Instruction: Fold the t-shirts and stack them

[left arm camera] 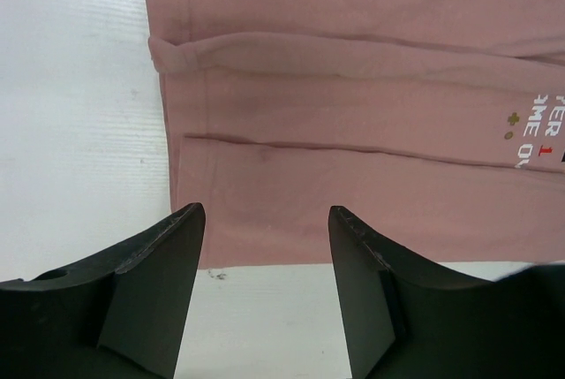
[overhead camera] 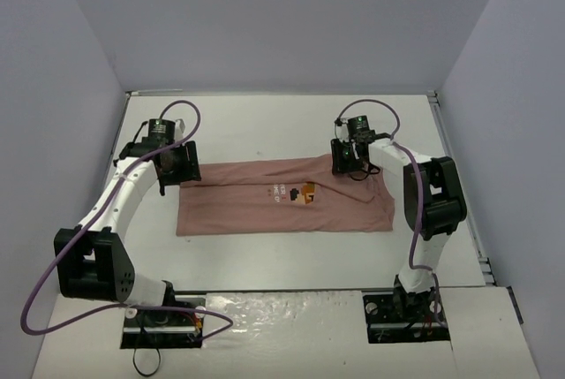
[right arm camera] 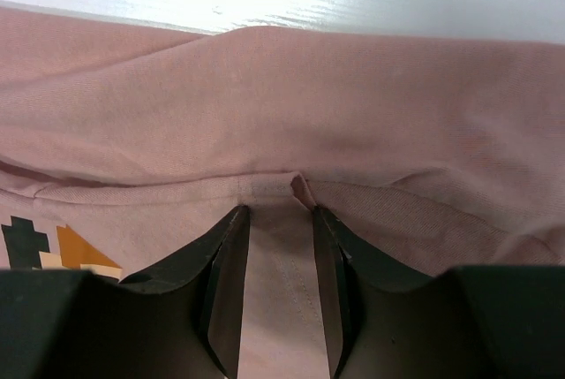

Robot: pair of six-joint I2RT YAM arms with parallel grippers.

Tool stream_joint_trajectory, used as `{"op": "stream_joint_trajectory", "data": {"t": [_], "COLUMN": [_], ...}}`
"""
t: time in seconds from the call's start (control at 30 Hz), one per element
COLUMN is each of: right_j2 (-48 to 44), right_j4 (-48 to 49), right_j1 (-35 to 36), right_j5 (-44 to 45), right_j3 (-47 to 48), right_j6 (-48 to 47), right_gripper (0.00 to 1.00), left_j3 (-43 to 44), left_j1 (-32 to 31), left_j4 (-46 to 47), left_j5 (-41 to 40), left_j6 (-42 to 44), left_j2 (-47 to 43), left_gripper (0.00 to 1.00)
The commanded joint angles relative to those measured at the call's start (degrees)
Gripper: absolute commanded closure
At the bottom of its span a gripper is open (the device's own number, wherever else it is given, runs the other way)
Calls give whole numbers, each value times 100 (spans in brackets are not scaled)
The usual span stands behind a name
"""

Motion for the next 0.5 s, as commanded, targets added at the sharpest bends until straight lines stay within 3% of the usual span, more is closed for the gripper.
{"op": "stream_joint_trajectory", "data": {"t": [0.0, 0.47], "right_j2": [-72, 260], "right_j4": [179, 282], "right_j1": [44, 63], "right_j5": [95, -147], "right_j3": [276, 642], "right_j6": [-122, -230], "right_gripper": [67, 69], "left_j3": [-69, -180], "left_j1": [-28, -19], "left_j4": [-27, -37], "left_j5": [-24, -8], "left_j6": [106, 129], "left_j2": [-311, -365], "left_gripper": [45, 45]}}
